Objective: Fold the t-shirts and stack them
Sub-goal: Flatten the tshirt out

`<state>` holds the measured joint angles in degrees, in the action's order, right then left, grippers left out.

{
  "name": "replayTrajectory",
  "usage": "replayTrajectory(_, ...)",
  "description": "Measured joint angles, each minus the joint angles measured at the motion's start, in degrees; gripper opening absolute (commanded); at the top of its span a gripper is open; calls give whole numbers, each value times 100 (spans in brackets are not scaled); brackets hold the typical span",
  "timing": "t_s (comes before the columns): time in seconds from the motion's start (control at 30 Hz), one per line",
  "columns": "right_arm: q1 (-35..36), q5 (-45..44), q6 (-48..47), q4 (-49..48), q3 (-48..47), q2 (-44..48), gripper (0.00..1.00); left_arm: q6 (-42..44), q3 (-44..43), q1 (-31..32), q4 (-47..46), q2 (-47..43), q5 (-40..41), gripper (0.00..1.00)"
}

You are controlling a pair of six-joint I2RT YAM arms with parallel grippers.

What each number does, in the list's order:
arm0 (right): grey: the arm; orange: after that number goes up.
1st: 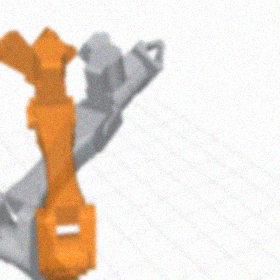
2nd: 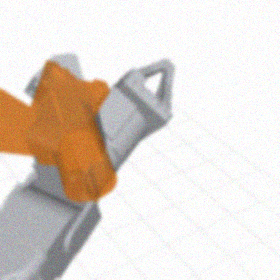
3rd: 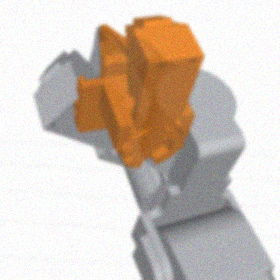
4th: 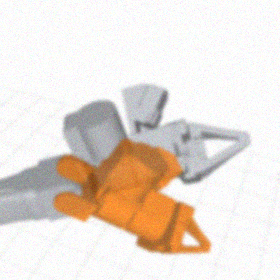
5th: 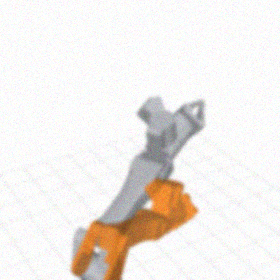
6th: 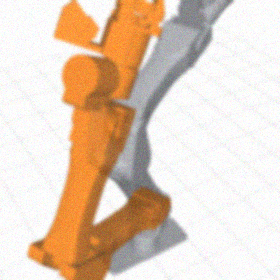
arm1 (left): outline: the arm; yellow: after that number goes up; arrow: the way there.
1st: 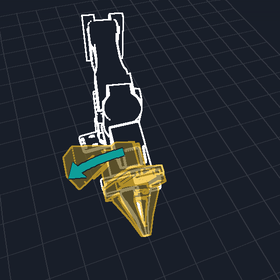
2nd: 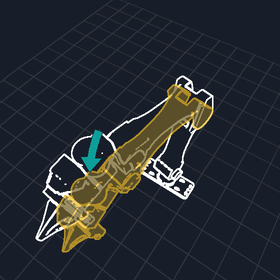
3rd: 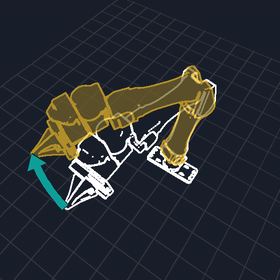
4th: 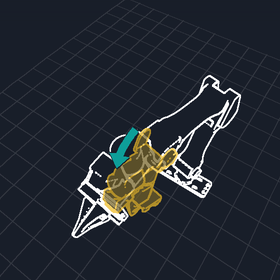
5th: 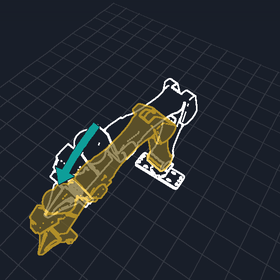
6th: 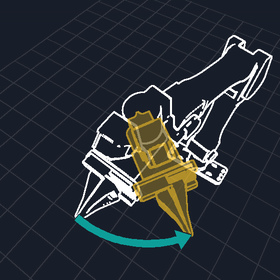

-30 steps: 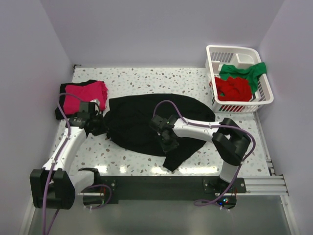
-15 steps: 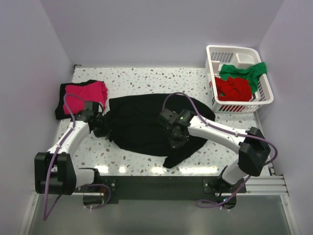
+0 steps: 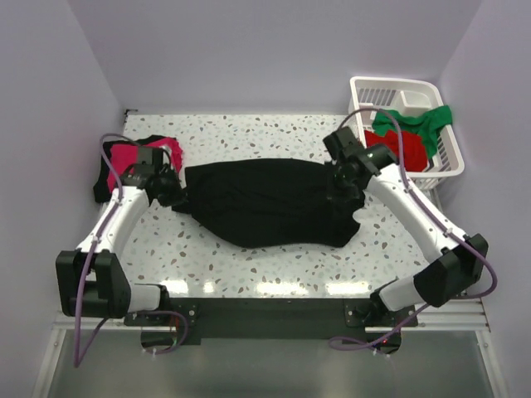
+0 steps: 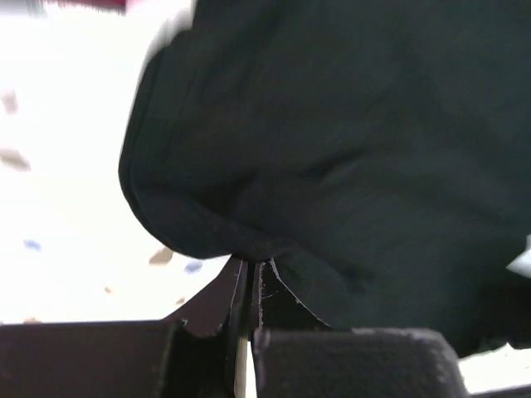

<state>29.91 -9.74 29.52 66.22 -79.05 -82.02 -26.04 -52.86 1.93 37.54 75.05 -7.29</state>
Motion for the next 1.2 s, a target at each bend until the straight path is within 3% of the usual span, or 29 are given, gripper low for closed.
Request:
replayTrajectory(0.17,-573,-109,-295,286,-2461,-708,0,-195,-1864,0,-42,542,-70,0)
replayTrajectory(0.3,-866,-181,-446,529,-4975,-1506,0,-444,-3268,0,-144,704,-140,0)
replayTrajectory(0.4,-909,-271,-483,422,-5949,-1534,0,-627,-4035,0,-358,546,-142,0)
replayTrajectory(0.5,-903,-280,-509,-37,-5622,-892,0,-769,-4127,0,-726,15,-81,0)
replayTrajectory(0.63,-898,-291,-623,-1123,-4251,643,0,-798,-4098,0,-1132,-938,116,0)
replayTrajectory(0.77,-898,-400,-887,-1814,-4172,1488,0,-774,-4188,0,-1349,-1742,472,0)
replayTrajectory(1.0,-896,-632,-1274,-2415,-5038,1829,0,-739,-4463,0,-1344,-2400,920,0)
replayTrajectory(1.2,-896,-732,-1421,-2583,-5058,1633,0,-804,-4212,0,-1285,-2234,743,0)
